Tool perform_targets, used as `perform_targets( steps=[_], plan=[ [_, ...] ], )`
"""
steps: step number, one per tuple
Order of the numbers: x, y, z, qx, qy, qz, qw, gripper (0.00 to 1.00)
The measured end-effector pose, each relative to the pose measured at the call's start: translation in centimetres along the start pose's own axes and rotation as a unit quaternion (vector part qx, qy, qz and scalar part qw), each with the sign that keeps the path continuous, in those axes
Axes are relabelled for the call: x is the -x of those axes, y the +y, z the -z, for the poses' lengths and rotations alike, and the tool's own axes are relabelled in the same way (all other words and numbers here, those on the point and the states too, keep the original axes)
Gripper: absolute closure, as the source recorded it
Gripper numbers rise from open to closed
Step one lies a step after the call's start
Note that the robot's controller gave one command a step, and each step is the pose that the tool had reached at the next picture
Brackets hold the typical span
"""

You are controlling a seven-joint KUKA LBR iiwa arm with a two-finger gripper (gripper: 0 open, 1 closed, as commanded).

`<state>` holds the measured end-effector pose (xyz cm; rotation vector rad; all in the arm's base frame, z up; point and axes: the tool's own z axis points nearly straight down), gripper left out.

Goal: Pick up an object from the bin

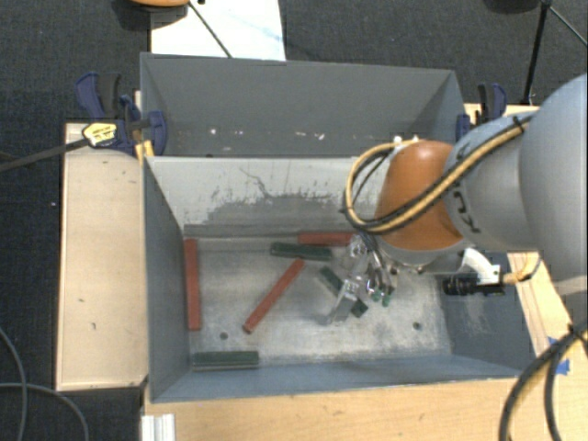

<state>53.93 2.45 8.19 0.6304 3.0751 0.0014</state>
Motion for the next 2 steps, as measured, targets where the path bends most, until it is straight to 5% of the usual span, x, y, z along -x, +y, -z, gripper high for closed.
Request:
perform_targets(
  steps=[1,2],
  plan=[
    [-0.88,-0.99,-1.14,-0.001,0.0019,-0.106,0.9943,1.00],
    [-0.88,-0.99,-1.14,-0.001,0.0019,-0.106,0.9943,1.00]
  ],
)
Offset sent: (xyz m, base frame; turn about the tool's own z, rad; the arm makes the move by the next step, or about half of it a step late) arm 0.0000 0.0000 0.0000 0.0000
